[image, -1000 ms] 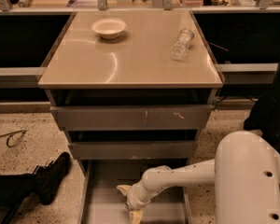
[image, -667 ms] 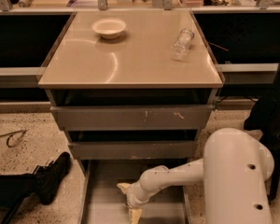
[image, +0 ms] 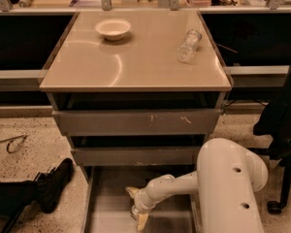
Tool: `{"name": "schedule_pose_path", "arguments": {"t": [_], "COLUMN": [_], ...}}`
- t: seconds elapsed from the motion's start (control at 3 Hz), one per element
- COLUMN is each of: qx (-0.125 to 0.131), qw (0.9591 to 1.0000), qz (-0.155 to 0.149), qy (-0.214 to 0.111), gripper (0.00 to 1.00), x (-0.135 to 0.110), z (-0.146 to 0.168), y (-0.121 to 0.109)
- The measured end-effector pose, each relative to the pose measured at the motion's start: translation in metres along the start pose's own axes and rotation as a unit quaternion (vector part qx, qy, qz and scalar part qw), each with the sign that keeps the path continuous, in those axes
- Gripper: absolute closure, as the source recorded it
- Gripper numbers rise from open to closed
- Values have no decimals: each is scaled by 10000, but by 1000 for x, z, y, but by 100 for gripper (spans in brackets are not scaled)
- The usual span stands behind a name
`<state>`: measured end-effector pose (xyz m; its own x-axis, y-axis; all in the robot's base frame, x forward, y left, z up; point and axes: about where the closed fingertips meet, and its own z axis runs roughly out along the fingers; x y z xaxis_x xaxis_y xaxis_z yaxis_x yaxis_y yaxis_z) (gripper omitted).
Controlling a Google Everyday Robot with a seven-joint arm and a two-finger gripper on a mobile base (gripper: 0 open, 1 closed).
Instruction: Pick 7up can from bottom drawer and place on counter
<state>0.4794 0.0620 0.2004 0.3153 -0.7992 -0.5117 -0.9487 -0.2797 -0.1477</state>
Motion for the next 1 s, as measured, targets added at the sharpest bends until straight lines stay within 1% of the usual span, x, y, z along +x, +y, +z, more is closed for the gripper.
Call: {"name": "schedule_pose_path", "arguments": {"t": [0.33,0.67,1.0], "qx": [37,36,-23], "qw": [9996,9996,9995], "qz": [54,55,144], "qy": [-290,-290,-280], "gripper": [0,0,0], "x": [47,47,50], "z": [16,16,19], "y": [2,2,4]}}
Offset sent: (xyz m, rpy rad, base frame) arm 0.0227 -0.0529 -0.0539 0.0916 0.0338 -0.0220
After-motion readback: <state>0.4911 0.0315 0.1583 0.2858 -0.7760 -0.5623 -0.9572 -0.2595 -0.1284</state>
